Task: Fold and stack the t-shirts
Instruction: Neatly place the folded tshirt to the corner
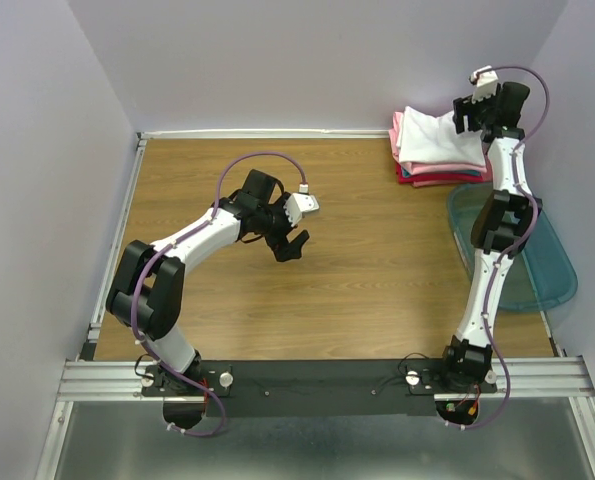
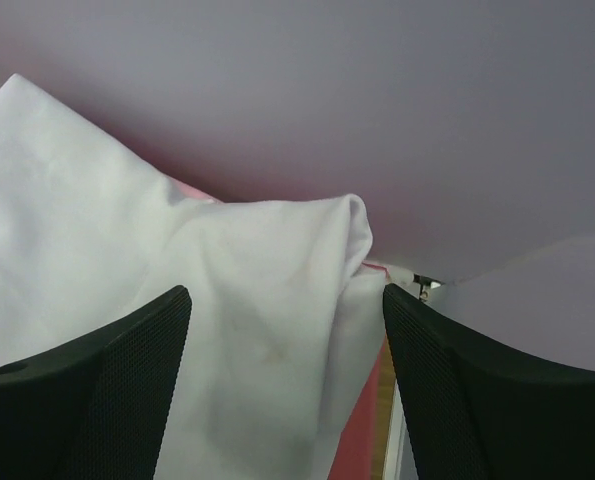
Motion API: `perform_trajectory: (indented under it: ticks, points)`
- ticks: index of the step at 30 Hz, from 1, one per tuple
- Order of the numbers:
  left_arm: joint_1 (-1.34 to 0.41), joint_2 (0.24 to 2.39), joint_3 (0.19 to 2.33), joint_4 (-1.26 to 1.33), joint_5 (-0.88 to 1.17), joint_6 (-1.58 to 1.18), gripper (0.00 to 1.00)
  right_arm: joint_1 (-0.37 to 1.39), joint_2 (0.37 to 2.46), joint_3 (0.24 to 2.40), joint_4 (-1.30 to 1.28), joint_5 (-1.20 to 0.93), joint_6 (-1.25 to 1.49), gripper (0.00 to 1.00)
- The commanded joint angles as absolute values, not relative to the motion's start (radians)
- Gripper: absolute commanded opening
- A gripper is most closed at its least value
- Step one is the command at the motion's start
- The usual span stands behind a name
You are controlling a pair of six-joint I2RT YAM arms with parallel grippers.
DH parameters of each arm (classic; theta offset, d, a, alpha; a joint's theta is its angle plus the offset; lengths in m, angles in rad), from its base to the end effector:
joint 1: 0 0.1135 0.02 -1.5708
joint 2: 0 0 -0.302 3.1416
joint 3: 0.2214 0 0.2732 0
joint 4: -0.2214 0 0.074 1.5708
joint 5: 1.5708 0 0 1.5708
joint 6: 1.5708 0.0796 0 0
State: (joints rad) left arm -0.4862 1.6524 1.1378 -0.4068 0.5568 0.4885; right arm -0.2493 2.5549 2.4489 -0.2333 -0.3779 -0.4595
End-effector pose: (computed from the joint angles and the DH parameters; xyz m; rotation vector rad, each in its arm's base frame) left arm 0.3267 -0.2203 0.2228 1.3337 2.0212 -0.6880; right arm 0.6686 -0.1399 0.2629 -0.4478 1.8333 -0.1238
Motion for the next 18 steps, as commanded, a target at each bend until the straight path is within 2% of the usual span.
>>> perform_trajectory:
  ticks: [1,5,7,10,12,18]
  points:
    - [-0.488,1.631,1.152,-0.423,0.552,0.503,0.98,-0.255,2.476,2.438,-0.201,-0.34,-0.364,0.84]
    - [-0.488,1.617,1.134,-0.411,0.561,0.5,0.98,-0.255,2.395,2.364,-0.203,-0.367,-0.232,0.83]
    - [-0.486,1.611,1.12,-0.405,0.571,0.497,0.98,-0.255,2.363,2.317,-0.201,-0.374,-0.184,0.71]
    - [-0.486,1.605,1.111,-0.397,0.575,0.489,0.98,-0.255,2.349,2.28,-0.204,-0.394,-0.137,0.48]
    - [-0.486,1.603,1.106,-0.391,0.575,0.485,0.98,-0.255,2.344,2.24,-0.206,-0.397,-0.08,0.4]
    - [-0.479,1.579,1.097,-0.387,0.581,0.456,0.98,-0.255,2.307,2.076,-0.224,-0.393,-0.018,0.38]
